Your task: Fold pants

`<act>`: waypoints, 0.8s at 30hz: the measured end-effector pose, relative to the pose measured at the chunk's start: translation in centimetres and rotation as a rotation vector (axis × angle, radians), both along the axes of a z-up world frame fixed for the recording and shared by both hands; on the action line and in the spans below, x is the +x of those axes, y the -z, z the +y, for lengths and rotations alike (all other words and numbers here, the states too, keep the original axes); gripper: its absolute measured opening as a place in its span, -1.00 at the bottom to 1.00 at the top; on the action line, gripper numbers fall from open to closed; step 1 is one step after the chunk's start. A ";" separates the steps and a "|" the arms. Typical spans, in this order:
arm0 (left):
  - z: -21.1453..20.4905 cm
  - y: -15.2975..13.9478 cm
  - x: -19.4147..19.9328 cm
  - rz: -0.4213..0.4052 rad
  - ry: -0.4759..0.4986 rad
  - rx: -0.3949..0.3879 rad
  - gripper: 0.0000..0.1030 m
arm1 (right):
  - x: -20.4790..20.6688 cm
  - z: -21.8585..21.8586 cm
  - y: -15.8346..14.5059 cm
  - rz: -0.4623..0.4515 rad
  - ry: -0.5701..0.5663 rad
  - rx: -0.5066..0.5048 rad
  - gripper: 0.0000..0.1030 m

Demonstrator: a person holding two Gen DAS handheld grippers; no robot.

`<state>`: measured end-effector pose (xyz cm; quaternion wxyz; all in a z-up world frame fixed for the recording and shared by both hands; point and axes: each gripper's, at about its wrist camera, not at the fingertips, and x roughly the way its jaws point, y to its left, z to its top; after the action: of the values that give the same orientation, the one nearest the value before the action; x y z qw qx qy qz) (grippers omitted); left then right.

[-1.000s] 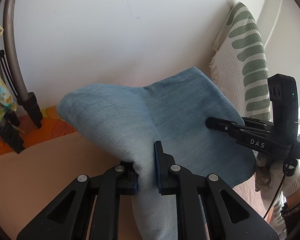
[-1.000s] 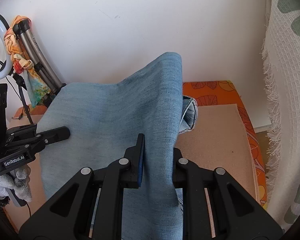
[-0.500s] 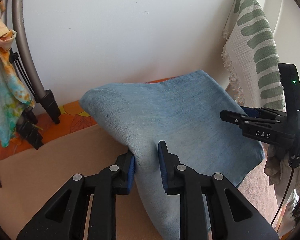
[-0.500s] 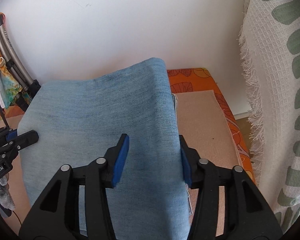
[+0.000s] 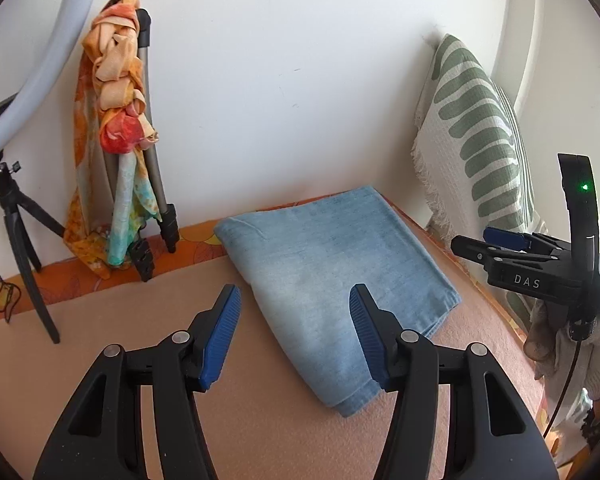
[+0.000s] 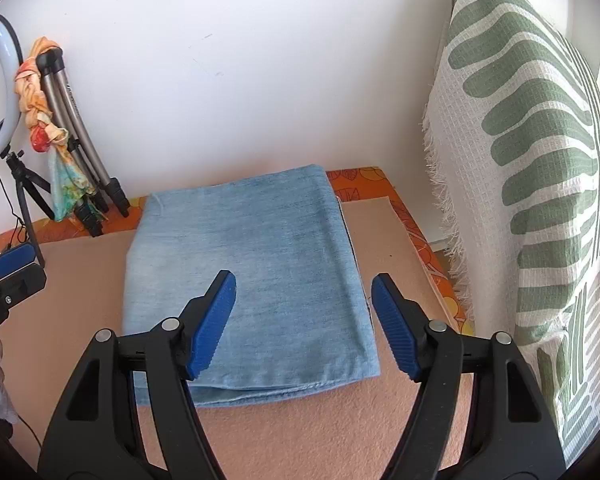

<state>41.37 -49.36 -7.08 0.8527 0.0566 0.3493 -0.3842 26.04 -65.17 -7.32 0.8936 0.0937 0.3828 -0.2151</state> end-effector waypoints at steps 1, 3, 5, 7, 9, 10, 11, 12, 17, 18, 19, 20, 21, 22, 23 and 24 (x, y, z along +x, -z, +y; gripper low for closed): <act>0.7 -0.4 -0.8 -0.011 0.002 -0.005 0.19 | -0.9 1.1 -0.6 -0.015 0.003 -0.007 0.55; 2.4 -1.2 -2.4 -0.032 -0.005 -0.012 0.37 | -2.5 3.3 -1.5 -0.032 0.005 -0.037 0.67; 4.5 -1.9 -3.9 -0.058 -0.014 -0.024 0.41 | -4.4 6.1 -2.6 -0.042 0.010 -0.082 0.81; 6.4 -2.5 -5.4 -0.076 -0.013 -0.039 0.46 | -6.0 8.3 -3.4 -0.062 0.012 -0.105 0.87; 8.2 -2.8 -6.7 -0.089 -0.016 -0.040 0.52 | -7.7 10.2 -4.1 -0.090 0.025 -0.110 0.95; 8.9 -2.9 -7.3 -0.096 -0.019 -0.038 0.53 | -8.5 11.1 -4.3 -0.105 0.035 -0.115 1.00; 9.9 -3.1 -7.9 -0.102 -0.023 -0.042 0.53 | -9.2 12.0 -4.5 -0.120 0.046 -0.121 1.00; 10.7 -3.2 -8.6 -0.109 -0.027 -0.046 0.56 | -9.8 12.8 -4.6 -0.126 0.052 -0.124 1.00; 14.3 -3.6 -11.5 -0.147 -0.035 -0.048 0.58 | -12.3 15.5 -4.8 -0.149 0.078 -0.117 1.00; 14.8 -3.6 -12.1 -0.159 -0.030 -0.049 0.58 | -12.7 15.9 -4.7 -0.158 0.076 -0.107 1.00; 15.3 -3.6 -12.6 -0.167 -0.026 -0.052 0.58 | -13.1 16.3 -4.6 -0.164 0.071 -0.099 1.00; 15.6 -3.6 -13.1 -0.171 -0.019 -0.057 0.61 | -13.5 16.7 -4.5 -0.167 0.068 -0.096 1.00; 15.9 -3.5 -13.5 -0.174 -0.016 -0.061 0.64 | -13.7 17.1 -4.3 -0.170 0.068 -0.101 1.00; 16.0 -3.4 -13.9 -0.177 -0.015 -0.057 0.65 | -13.9 17.4 -4.2 -0.172 0.072 -0.114 1.00; 16.0 -3.3 -14.2 -0.176 -0.013 -0.050 0.65 | -14.1 17.8 -4.1 -0.173 0.074 -0.127 1.00; 15.9 -3.1 -14.3 -0.173 -0.010 -0.041 0.65 | -14.3 18.1 -4.0 -0.174 0.074 -0.129 1.00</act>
<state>27.03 -33.45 -3.95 0.8827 0.0706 0.2666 -0.3804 11.75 -47.08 -3.32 0.9190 0.0682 0.2855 -0.2631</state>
